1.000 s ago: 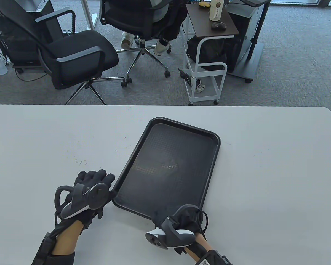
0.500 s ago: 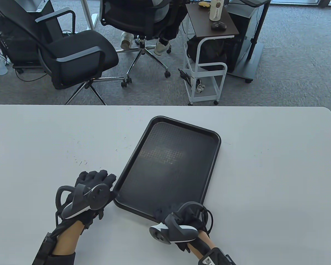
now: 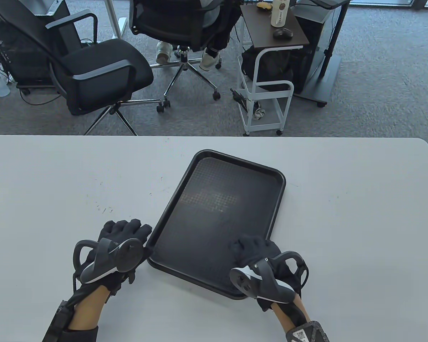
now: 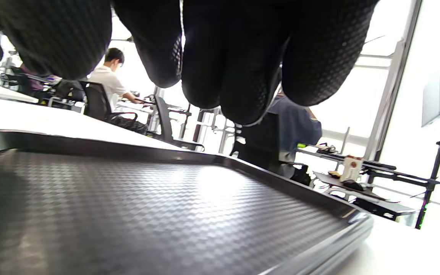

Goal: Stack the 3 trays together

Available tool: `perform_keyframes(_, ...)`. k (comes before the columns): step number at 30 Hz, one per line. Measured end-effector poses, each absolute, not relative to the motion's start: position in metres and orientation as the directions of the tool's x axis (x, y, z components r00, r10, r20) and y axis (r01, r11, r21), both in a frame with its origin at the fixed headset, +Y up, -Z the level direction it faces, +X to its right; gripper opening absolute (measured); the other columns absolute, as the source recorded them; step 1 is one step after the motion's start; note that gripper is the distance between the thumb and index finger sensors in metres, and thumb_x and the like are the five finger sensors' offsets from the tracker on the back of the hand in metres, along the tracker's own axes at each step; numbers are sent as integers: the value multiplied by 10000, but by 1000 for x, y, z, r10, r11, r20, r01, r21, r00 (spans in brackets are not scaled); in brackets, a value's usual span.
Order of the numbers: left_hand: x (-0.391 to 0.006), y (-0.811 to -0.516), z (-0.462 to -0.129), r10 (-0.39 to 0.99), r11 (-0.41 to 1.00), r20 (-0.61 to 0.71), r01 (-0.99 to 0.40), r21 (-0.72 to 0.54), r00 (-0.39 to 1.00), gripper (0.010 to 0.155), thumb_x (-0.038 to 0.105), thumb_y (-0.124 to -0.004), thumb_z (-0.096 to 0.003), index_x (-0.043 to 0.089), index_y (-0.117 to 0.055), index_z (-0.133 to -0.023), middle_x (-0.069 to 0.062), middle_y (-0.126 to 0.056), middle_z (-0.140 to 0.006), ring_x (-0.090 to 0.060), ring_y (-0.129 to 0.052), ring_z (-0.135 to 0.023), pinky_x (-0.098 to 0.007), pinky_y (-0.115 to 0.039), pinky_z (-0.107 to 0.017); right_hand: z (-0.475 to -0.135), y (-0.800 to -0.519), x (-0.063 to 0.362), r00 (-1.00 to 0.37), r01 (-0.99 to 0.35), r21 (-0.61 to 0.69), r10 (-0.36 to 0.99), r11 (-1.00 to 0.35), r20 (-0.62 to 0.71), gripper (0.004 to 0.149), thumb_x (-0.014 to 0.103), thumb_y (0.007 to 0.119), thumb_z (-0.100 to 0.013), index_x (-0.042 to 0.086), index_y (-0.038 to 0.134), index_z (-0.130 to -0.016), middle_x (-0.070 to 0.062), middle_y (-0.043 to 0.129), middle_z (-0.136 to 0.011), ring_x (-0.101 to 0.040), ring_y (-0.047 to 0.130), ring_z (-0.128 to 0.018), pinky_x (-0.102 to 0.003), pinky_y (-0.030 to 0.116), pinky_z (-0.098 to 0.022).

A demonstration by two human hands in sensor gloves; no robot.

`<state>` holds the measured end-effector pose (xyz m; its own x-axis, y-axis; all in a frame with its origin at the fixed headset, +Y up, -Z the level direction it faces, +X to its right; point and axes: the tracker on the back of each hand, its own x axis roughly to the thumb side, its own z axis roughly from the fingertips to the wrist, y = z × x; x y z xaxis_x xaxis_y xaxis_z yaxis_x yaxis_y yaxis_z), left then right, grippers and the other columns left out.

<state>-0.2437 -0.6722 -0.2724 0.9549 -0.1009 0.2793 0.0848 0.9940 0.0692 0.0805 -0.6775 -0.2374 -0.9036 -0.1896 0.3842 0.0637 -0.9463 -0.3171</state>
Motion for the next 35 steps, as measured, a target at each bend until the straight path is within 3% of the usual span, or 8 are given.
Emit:
perform_keyframes(11,-243,-672,-272,-99,994,283,83,70,954,661,596,-791,-392,377,-765,-1015,8,-803,-1105,-327,-837,-1015,-562,-585,-795,-244,-663,120,-957,78,-390,-179,-918,229,641,591,775,-386,338,671,-966,-49,802,-1029,-325,869,-885,-555,743,-614)
perform_keyframes(35,-241,-673,-271,-98,994,295,82,65,950,659,594,-791,-393,378,-765,-1015,9,-804,-1105,-325,-838,-1015,-562,-586,-795,-256,-671,154,-969,199,-348,-238,-916,70,669,605,764,-390,345,627,-991,-55,736,-1083,-358,795,-944,-589,686,-644)
